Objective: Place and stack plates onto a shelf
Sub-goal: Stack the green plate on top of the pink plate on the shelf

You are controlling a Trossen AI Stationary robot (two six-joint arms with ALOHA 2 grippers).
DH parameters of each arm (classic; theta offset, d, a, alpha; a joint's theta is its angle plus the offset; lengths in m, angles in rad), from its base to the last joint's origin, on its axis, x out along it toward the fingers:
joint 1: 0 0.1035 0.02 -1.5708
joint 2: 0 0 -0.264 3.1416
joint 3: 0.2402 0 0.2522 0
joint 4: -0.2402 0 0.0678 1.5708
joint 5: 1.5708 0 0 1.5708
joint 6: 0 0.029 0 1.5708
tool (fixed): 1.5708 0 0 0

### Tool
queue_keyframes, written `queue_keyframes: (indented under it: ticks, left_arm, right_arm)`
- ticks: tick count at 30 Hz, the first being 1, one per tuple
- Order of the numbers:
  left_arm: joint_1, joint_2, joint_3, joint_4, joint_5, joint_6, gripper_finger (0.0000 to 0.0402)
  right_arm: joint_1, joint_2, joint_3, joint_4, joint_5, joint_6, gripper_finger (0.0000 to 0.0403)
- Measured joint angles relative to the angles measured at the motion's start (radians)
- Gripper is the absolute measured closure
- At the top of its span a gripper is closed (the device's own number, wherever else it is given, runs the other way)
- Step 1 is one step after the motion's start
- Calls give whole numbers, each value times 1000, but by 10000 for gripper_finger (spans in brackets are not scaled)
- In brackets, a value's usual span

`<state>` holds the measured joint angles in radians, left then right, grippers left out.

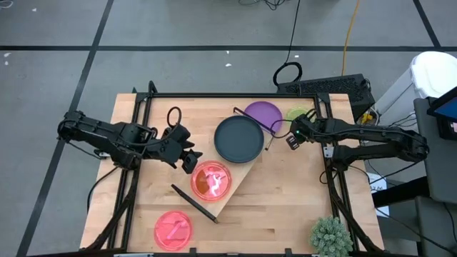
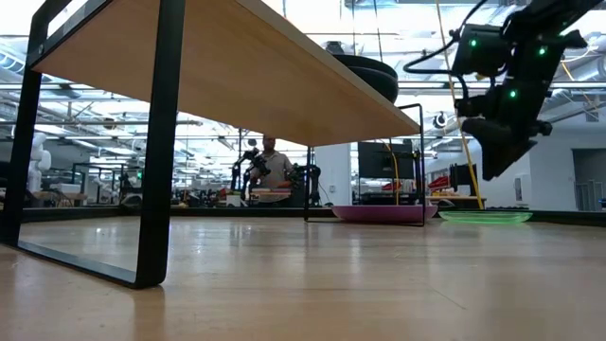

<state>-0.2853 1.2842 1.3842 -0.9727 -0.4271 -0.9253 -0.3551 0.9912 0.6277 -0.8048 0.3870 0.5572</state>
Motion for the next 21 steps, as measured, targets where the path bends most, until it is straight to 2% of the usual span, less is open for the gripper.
queue_keyframes:
  ticks: [7, 16, 21]
  left_arm:
    - [28, 0, 0, -21, 0, 1, 147]
    - [36, 0, 0, -21, 1, -1, 147]
    - [36, 0, 0, -21, 33, -3, 147]
  right_arm:
    - [-93, 10, -66, 158, -28, -99, 269]
    - [-195, 95, -71, 248, -78, -218, 268]
    - [-209, 153, -71, 269, -106, -256, 268]
